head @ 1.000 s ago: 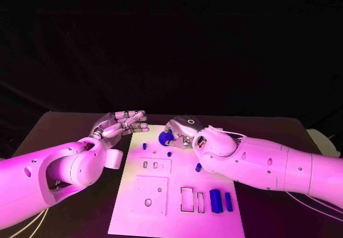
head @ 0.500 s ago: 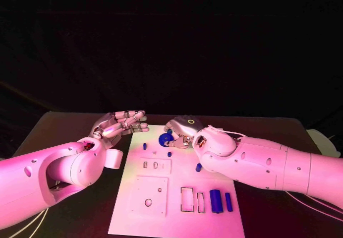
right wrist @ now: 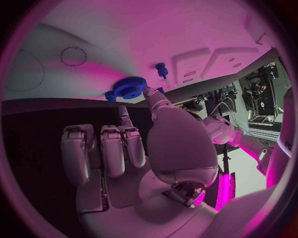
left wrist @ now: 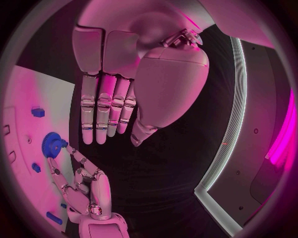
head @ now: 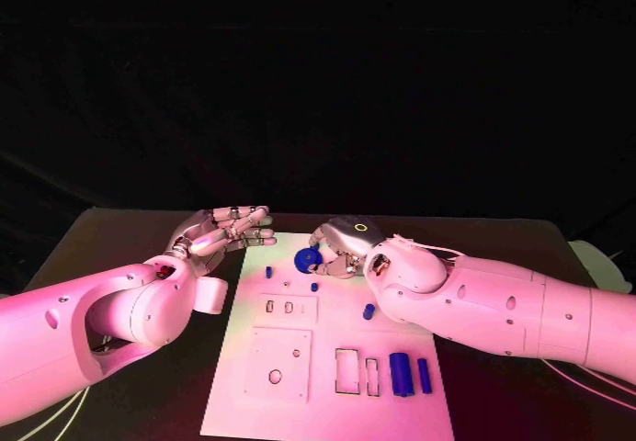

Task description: Assemble the parts on the task board

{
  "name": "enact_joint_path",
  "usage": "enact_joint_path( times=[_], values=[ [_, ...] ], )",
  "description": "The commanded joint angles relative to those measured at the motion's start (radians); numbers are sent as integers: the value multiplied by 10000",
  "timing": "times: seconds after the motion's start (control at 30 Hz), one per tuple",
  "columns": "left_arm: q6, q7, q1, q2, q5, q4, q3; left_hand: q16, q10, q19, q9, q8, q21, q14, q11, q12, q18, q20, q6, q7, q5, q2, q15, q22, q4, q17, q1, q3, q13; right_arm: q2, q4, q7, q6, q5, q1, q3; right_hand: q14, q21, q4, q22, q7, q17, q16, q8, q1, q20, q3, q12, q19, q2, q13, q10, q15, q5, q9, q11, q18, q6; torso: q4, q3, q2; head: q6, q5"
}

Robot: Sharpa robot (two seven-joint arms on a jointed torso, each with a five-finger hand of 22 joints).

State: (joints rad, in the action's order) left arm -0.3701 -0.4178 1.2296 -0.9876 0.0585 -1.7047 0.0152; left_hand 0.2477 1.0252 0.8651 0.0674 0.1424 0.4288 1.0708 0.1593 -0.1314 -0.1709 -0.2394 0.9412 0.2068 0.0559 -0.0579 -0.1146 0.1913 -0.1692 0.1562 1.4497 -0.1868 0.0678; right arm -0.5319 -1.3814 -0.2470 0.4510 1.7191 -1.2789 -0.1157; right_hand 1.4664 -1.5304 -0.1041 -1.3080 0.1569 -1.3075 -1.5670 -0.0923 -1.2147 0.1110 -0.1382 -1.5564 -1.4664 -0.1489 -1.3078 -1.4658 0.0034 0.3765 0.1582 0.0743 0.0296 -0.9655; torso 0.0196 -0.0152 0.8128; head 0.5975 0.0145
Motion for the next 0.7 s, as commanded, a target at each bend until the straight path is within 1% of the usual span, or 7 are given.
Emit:
enact_joint_path(
  times=[0.03, 0.1, 0.2, 0.33, 0.43, 0.53, 0.7],
  values=[
    [119, -67, 12, 15, -56, 18, -7, -61, 21, -71, -12, -67, 29, -35, 23, 55, -111, -21, 43, 36, -23, 78, -18, -12, 43, 9, -2, -2, -12, -366, -403, 106, 817, -329, -19, 29, 1044, -66, -77, -2278, -9, -2633, -37, -49, -4, 38, -8, -46, -735, 132, -2497, -933, 24, 214, 26, 15, -177, -147, -11, 9, -21, -32, 12],
    [121, -68, 12, 24, -56, 36, -6, -61, 21, -71, -12, -67, 29, -35, 23, 55, -111, -21, 43, 36, -23, 78, -18, -12, 43, 9, -2, -2, -12, -734, -735, 257, 1063, -762, -66, 55, 1044, -64, -96, -2277, -19, -2633, -37, -46, -9, 32, -33, -60, -733, 164, -2516, -951, 16, 324, 29, 5, -176, -196, -23, 15, -42, -41, 24],
    [127, -67, 11, 49, -56, 64, -6, -61, 21, -71, -12, -67, 29, -35, 23, 55, -111, -21, 43, 36, -23, 78, -18, -12, 43, 9, -2, -2, -12, -1347, -1156, 631, 1157, -1733, -190, 84, 1044, 25, -63, -2189, -37, -2633, -37, -51, -113, 20, -125, -39, -654, 244, -2489, -927, 0, 332, 36, -11, -145, -281, -42, 19, -78, -65, 120],
    [148, -63, 10, 78, -56, 104, -5, -66, 23, -73, -12, -69, 30, -39, 24, 60, -110, -22, 45, 37, -23, 78, -20, -12, 45, 8, -1, -3, -11, -2310, -1552, 1592, 682, -3459, -377, 102, 1044, 236, 167, -1985, -61, -2633, -37, -41, -502, -12, -363, 63, -465, 373, -2357, -809, -32, -17, 36, -40, -74, -405, -116, 15, -166, -42, 196],
    [199, -51, 10, 109, -56, 176, -5, -68, 24, -74, -12, -70, 31, -40, 24, 61, -110, -23, 46, 37, -23, 78, -20, -12, 47, 8, 0, -4, -11, -2955, -1639, 2420, 155, -4337, -441, 106, 1044, 500, 407, -1737, -64, -2633, -37, -14, -810, -25, -505, 212, -231, 353, -2169, -636, -44, -236, 25, -51, 12, -465, -160, 9, -236, -23, 312],
    [303, -28, 8, 130, -56, 332, -5, -82, 32, -83, -10, -71, 32, -53, 26, 68, -109, -26, 57, 43, -22, 80, -24, -13, 56, 7, 7, -12, -10, -3551, -1644, 3035, -229, -4824, -454, 105, 1018, 629, 606, -1625, -39, -2542, 7, 56, -1032, -23, -612, 321, -123, 292, -2040, -513, -32, -221, -7, -35, 49, -433, -205, 34, -305, -38, 414],
    [625, 4, 8, 130, -56, 955, -5, -238, 56, -215, -9, -120, -9, -211, 51, 144, -93, -70, 78, 63, -22, 84, -76, -41, 111, -23, 29, -52, -8, -4327, -1561, 3716, -532, -5264, -381, 85, 976, 753, 712, -1519, -52, -2394, 82, 93, -1109, -21, -628, 392, -23, 208, -1954, -433, -36, -314, -23, -42, 85, -447, -248, 68, -415, 14, 474]
  ],
)
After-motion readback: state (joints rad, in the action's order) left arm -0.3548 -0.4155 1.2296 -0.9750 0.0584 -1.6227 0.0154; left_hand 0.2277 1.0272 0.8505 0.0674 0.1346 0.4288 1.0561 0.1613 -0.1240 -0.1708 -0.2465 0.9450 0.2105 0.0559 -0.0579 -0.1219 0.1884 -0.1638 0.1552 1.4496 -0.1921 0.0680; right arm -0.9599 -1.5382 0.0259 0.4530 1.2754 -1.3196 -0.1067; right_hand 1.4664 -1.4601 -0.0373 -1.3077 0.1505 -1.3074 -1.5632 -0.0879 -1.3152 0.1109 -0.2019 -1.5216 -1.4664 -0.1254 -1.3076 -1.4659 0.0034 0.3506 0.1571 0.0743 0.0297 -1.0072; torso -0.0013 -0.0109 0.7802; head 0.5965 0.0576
